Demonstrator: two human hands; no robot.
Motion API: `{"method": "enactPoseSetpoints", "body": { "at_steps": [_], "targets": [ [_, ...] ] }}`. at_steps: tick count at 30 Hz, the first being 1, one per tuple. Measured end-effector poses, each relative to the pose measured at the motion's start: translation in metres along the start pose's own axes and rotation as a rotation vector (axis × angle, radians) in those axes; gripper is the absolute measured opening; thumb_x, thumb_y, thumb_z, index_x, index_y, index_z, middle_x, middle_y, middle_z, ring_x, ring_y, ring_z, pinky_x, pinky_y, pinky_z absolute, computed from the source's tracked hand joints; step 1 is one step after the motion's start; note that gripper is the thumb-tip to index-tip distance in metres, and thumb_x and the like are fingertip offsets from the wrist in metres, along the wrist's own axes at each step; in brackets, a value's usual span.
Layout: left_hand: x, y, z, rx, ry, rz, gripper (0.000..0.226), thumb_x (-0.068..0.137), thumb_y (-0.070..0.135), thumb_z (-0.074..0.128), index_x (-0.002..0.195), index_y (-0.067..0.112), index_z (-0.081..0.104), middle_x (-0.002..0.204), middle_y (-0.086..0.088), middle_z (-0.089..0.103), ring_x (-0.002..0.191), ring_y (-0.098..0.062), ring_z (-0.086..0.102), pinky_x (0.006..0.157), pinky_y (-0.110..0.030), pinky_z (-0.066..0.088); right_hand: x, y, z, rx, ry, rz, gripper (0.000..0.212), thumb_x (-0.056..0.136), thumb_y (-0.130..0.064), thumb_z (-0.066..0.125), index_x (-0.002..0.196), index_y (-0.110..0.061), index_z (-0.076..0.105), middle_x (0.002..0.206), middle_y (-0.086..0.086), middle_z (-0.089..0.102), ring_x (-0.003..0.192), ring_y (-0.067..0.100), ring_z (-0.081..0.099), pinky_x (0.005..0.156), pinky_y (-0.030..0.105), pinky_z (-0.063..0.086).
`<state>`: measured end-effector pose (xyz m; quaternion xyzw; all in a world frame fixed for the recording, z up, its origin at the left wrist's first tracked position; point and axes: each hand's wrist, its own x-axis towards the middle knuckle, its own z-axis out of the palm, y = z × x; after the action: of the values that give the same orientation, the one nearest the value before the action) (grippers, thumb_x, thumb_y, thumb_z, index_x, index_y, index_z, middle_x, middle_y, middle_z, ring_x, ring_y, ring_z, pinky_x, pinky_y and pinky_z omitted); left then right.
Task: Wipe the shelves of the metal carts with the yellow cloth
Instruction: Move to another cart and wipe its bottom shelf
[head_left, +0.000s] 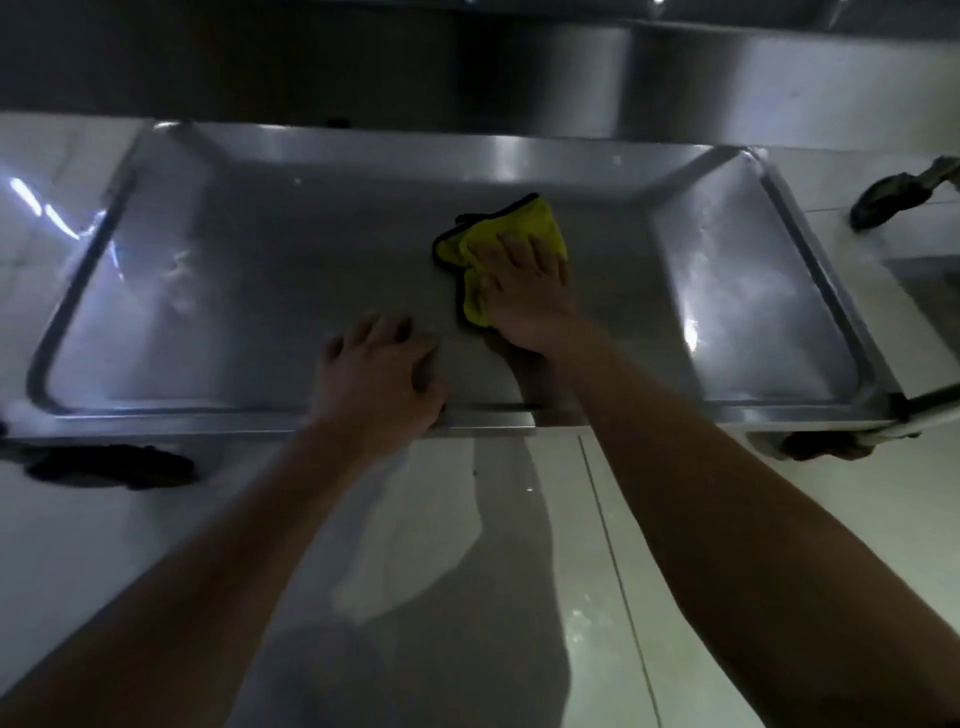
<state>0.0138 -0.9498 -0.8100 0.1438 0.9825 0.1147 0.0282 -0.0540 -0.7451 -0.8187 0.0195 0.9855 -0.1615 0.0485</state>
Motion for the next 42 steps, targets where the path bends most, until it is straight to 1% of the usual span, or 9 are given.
{"method": "enactPoseSetpoints", "body": {
  "at_steps": [4,8,14,18,21,24,28,32,42],
  "targets": [
    [-0.007,-0.017,-0.010,-0.007,-0.042,0.018,0.061,0.080,0.054,0.040,0.137,0.037,0.053,0.145,0.002,0.047,0.140,-0.028,0.034,0.111,-0.051,0.032,0.021,-0.059,0.019,0.002,-0.040,-0.141,0.049,0.102,-0.042,0.030,0.150,-0.051,0.021,0.165,-0.011,0.009,0.152,0.025,0.001,0.120,0.047,0.003],
    [-0.009,-0.032,-0.019,-0.018,-0.096,-0.007,0.068,0.080,0.057,0.036,0.144,0.037,0.046,0.151,0.003,0.040,0.145,-0.027,0.025,0.116,-0.053,0.026,0.028,-0.074,0.026,-0.005,-0.026,-0.177,0.048,0.102,-0.043,0.030,0.149,-0.051,0.022,0.164,-0.011,0.012,0.151,0.023,0.005,0.120,0.045,0.006],
    [-0.007,-0.030,-0.024,0.051,-0.096,-0.017,0.060,0.081,0.053,0.043,0.137,0.035,0.052,0.146,0.003,0.041,0.137,-0.026,0.034,0.107,-0.050,0.035,0.025,-0.064,0.023,0.019,0.021,-0.173,0.048,0.102,-0.044,0.030,0.150,-0.046,0.027,0.164,-0.008,0.016,0.151,0.022,0.009,0.122,0.045,0.009],
    [0.000,0.011,-0.014,0.074,0.000,-0.033,0.040,0.088,0.043,0.051,0.122,0.025,0.063,0.151,0.002,0.042,0.134,-0.027,0.038,0.101,-0.047,0.037,0.018,-0.019,0.001,0.022,0.019,-0.099,0.050,0.102,-0.047,0.032,0.151,-0.046,0.025,0.164,-0.007,0.015,0.152,0.021,0.007,0.122,0.044,0.008],
    [0.008,0.067,-0.002,0.031,-0.022,0.102,0.039,0.090,0.043,0.049,0.122,0.025,0.062,0.139,0.000,0.050,0.126,-0.027,0.044,0.098,-0.045,0.040,0.013,0.035,-0.022,0.060,0.043,-0.021,0.051,0.102,-0.048,0.038,0.151,-0.046,0.027,0.164,-0.007,0.015,0.151,0.022,0.008,0.121,0.038,0.007],
    [0.016,0.118,0.009,-0.039,-0.066,0.225,0.048,0.086,0.055,0.049,0.126,0.029,0.059,0.133,0.001,0.053,0.124,-0.026,0.045,0.100,-0.046,0.039,0.011,0.098,-0.043,0.043,0.070,0.057,0.052,0.101,-0.048,0.040,0.151,-0.044,0.027,0.164,-0.007,0.016,0.151,0.024,0.011,0.121,0.039,0.010],
    [0.024,0.160,0.021,0.002,-0.078,0.275,0.067,0.071,0.080,0.041,0.118,0.036,0.060,0.122,0.005,0.056,0.119,-0.024,0.046,0.098,-0.048,0.038,0.005,0.189,-0.072,0.002,0.164,0.181,0.052,0.100,-0.048,0.041,0.150,-0.042,0.031,0.162,-0.003,0.023,0.149,0.026,0.019,0.121,0.041,0.016],
    [0.031,0.174,0.030,0.042,-0.013,0.328,0.074,0.065,0.086,0.040,0.119,0.038,0.057,0.126,0.004,0.054,0.120,-0.027,0.048,0.100,-0.051,0.039,-0.010,0.271,-0.098,-0.027,0.226,0.303,0.053,0.098,-0.046,0.042,0.149,-0.037,0.034,0.160,0.002,0.027,0.148,0.027,0.020,0.121,0.043,0.014],
    [0.036,0.186,0.040,0.027,-0.014,0.377,0.083,0.060,0.088,0.046,0.125,0.037,0.054,0.135,0.002,0.051,0.127,-0.028,0.047,0.104,-0.058,0.037,-0.061,0.283,-0.100,-0.053,0.217,0.350,0.054,0.099,-0.044,0.038,0.151,-0.033,0.031,0.160,0.007,0.026,0.148,0.029,0.020,0.122,0.043,0.011]
  ]
}}
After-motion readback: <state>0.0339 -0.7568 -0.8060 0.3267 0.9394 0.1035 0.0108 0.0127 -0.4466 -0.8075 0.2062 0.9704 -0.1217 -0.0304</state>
